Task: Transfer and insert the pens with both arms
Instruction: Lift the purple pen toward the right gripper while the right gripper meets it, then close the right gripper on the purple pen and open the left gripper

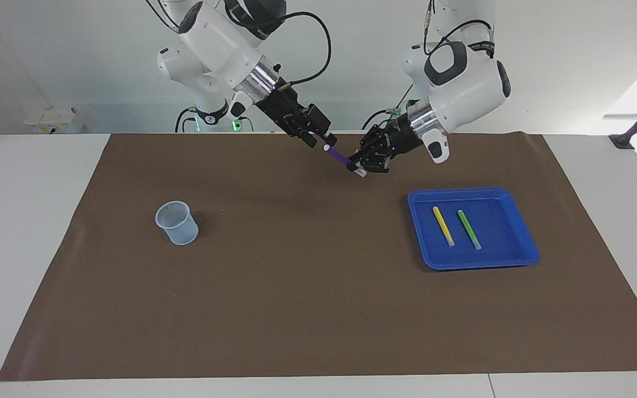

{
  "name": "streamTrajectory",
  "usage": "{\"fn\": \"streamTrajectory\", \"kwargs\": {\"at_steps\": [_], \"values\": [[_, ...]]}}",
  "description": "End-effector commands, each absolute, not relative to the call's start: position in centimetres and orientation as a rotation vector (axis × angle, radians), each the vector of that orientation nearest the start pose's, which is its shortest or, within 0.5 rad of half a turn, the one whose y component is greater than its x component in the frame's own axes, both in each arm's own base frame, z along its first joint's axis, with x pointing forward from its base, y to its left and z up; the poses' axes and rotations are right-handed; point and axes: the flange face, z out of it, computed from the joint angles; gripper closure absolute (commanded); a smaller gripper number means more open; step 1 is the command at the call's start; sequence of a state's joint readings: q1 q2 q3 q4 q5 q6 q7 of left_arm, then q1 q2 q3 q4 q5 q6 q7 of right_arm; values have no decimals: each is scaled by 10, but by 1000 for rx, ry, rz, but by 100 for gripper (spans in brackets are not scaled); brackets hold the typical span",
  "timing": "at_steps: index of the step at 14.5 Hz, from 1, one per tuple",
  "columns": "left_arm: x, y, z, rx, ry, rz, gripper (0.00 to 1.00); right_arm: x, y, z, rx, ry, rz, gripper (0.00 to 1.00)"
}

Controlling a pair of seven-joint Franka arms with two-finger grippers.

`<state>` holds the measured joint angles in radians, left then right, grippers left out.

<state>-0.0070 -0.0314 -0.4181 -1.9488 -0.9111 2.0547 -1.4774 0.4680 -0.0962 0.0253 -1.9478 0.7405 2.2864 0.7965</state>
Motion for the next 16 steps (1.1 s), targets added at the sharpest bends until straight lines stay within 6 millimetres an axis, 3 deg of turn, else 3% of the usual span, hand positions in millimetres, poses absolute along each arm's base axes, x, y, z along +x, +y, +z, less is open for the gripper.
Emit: {"fn": "streamTrajectory", "kwargs": {"at_steps": [1,5,6,12,16], "values": [[492,-273,524,1798,1647,-763,100,492,280,572,-2238,760,38,24],[492,-272,524,1795,1650,-760,100,494,279,573,-2224,769,8,38],[492,-273,524,1795,1649,-759,100,495,279,574,-2222,770,5,46],[493,-272,524,1789,1650,-757,100,495,284,569,-2230,765,15,46],[494,-270,525,1783,1652,-755,100,495,285,569,-2231,763,17,55]]}}
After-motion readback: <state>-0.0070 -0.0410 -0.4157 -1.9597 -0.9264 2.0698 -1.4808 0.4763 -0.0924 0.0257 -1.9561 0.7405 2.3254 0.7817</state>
